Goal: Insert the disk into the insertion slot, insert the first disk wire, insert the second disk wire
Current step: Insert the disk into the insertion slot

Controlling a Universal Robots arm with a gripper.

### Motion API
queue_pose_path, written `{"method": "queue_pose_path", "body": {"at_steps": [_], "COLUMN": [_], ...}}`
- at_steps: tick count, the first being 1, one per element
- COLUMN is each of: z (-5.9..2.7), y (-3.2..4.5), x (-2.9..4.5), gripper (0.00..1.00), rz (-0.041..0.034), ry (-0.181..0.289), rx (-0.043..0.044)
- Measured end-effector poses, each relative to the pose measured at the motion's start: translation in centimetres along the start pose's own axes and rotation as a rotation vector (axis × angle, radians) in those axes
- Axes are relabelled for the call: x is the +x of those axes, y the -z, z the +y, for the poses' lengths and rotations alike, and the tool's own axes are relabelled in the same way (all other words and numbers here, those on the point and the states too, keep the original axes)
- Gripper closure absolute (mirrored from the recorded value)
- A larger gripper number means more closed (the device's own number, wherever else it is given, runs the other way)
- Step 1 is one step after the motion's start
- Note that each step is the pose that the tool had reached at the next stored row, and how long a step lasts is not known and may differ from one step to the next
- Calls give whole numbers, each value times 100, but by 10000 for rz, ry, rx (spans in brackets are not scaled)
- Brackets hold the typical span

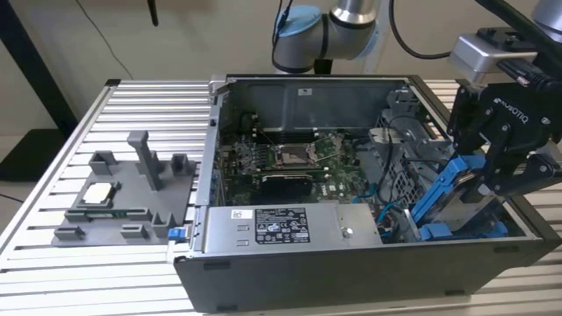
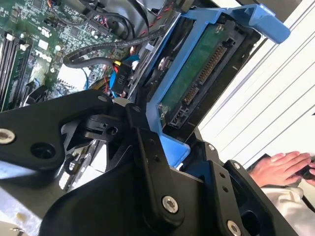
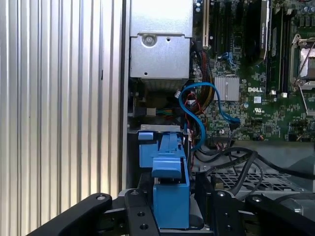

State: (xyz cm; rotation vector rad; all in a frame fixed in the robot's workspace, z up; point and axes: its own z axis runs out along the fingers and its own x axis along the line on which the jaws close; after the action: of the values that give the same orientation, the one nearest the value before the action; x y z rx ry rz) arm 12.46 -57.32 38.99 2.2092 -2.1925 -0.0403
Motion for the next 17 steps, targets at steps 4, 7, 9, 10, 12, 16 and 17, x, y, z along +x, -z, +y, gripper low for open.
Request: {"method": "queue_pose_path", "body": {"at_steps": [4, 7, 9, 10, 12, 16, 17], "z": [0, 0, 0, 0, 0, 0, 0], "y": [0, 0, 0, 0, 0, -1, -1], "x": [0, 0, 0, 0, 0, 0, 0], "gripper": [53, 60, 66, 66, 66, 64, 58], "rz": [-10, -12, -12, -13, -13, -18, -22], "ry": [0, 0, 1, 0, 1, 1, 1], "rx": [0, 0, 0, 0, 0, 0, 0]}}
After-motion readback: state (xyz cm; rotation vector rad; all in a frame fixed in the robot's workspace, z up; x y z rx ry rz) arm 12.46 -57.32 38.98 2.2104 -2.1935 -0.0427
